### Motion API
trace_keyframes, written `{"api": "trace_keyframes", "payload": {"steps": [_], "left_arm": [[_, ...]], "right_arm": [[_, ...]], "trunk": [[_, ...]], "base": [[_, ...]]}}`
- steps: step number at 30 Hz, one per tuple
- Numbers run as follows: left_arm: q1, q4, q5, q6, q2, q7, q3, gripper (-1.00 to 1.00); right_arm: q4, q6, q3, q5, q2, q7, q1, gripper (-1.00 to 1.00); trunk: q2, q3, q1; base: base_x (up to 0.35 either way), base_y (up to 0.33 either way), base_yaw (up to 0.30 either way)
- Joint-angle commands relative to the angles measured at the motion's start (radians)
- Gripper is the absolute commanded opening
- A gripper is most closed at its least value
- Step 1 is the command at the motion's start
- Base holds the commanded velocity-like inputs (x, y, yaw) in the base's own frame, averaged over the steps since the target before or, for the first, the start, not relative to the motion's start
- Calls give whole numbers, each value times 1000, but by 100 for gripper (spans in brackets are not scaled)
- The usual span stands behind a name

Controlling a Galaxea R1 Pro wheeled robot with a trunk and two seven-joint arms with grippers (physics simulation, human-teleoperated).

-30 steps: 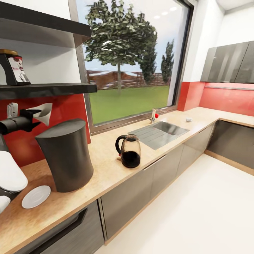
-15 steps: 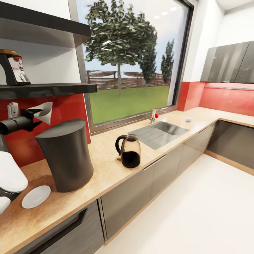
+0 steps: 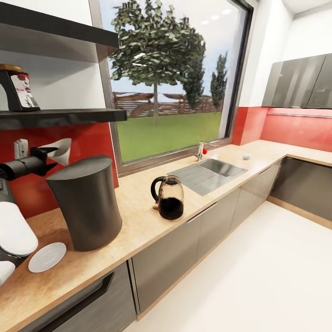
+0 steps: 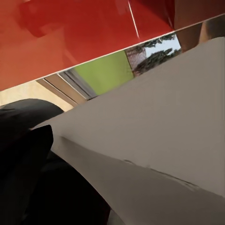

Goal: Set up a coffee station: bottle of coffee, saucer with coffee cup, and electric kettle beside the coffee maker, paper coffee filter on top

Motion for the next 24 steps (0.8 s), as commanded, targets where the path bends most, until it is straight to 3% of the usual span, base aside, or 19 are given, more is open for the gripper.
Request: {"api": "trace_keyframes", "payload": {"steps": [1, 24], "left_arm": [[-1, 3, 11, 4, -1, 10, 2, -100], [1, 41, 20, 4, 3, 8, 0, -100]], "right_arm": [[0, -3, -1, 0, 0, -1, -1, 100], [0, -3, -1, 0, 0, -1, -1, 100]], "trunk": [[-2, -2, 1], [-2, -2, 1]], "base": [[0, 0, 0], [0, 0, 0]]}}
